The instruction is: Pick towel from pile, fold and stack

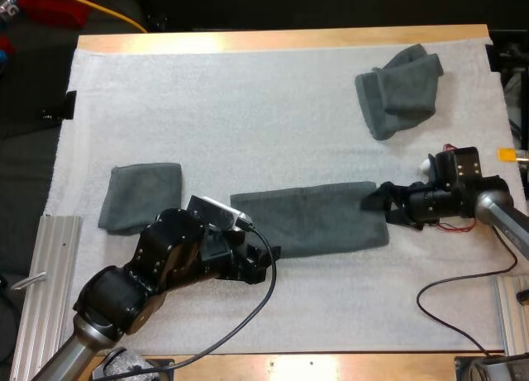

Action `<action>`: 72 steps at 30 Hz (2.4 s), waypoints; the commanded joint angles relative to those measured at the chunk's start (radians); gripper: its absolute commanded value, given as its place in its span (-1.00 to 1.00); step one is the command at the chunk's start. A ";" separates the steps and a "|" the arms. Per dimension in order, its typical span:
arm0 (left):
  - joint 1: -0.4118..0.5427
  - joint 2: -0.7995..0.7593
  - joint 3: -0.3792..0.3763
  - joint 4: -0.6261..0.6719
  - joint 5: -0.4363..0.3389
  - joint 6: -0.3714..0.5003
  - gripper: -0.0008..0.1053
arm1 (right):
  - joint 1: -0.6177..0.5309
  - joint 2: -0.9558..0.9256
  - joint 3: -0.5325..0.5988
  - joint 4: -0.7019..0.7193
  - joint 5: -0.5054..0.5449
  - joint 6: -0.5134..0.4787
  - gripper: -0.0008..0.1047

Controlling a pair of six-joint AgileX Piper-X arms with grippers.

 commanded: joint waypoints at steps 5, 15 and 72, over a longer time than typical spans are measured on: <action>-0.003 -0.009 -0.008 -0.008 0.006 -0.004 0.33 | 0.039 0.030 0.000 0.003 0.003 0.023 0.45; -0.003 -0.009 -0.008 -0.013 0.009 -0.004 0.33 | 0.158 0.081 0.000 0.003 0.000 0.053 0.45; -0.003 -0.009 -0.008 -0.004 0.230 -0.004 0.33 | 0.356 -0.182 -0.186 0.416 0.571 0.034 -0.95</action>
